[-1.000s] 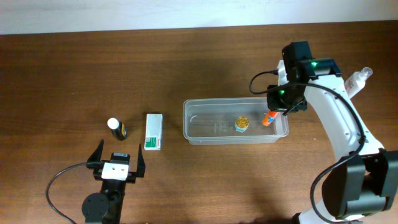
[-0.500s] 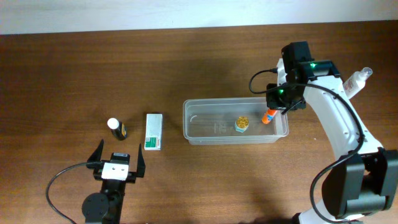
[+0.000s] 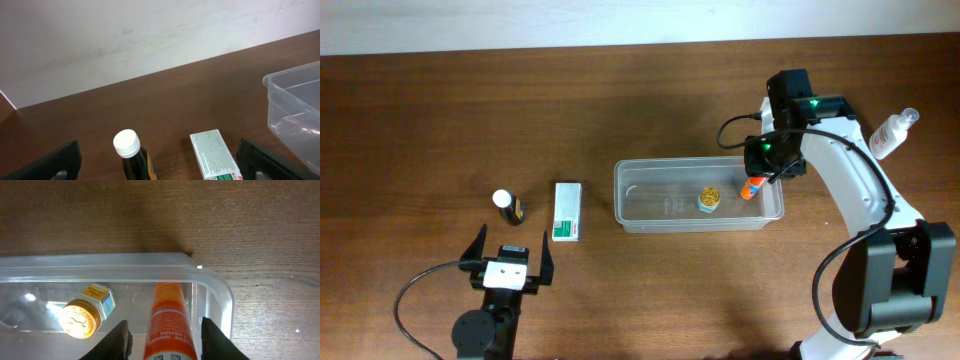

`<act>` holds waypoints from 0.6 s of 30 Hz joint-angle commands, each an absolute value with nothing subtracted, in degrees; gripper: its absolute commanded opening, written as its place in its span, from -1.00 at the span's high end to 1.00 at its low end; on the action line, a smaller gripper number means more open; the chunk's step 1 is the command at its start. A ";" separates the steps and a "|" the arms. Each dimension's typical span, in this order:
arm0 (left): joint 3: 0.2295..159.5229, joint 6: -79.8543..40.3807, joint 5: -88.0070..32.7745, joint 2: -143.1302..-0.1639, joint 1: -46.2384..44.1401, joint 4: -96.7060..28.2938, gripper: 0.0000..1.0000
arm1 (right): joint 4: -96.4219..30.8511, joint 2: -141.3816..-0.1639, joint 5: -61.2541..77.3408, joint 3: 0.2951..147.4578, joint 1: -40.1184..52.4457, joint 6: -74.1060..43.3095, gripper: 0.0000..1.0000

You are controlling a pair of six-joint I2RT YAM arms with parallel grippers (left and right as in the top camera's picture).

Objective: Pack container
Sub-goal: 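Carry the orange tube into the container and release it upright, then move right gripper to the white lotion bottle and grasp its top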

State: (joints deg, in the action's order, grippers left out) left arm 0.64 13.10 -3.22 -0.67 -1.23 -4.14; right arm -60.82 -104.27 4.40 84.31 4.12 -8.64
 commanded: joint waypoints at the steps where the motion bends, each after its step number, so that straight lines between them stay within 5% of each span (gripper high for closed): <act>1: 0.80 13.37 -4.25 -0.30 -1.50 -4.80 -0.99 | -60.88 -104.60 4.08 86.00 4.47 -8.58 0.18; 7: 0.80 13.37 -4.27 -0.30 -1.50 -4.80 -0.99 | -65.34 -104.60 0.82 93.43 4.43 -8.38 0.03; 14: 0.80 13.37 -4.25 -0.30 -1.50 -4.80 -0.99 | -75.83 -104.51 -4.86 112.46 1.69 -9.98 -0.58; 18: 0.80 13.37 -4.25 -0.30 -1.50 -4.80 -0.99 | -78.43 -104.51 -7.99 122.87 -7.44 -10.79 -0.87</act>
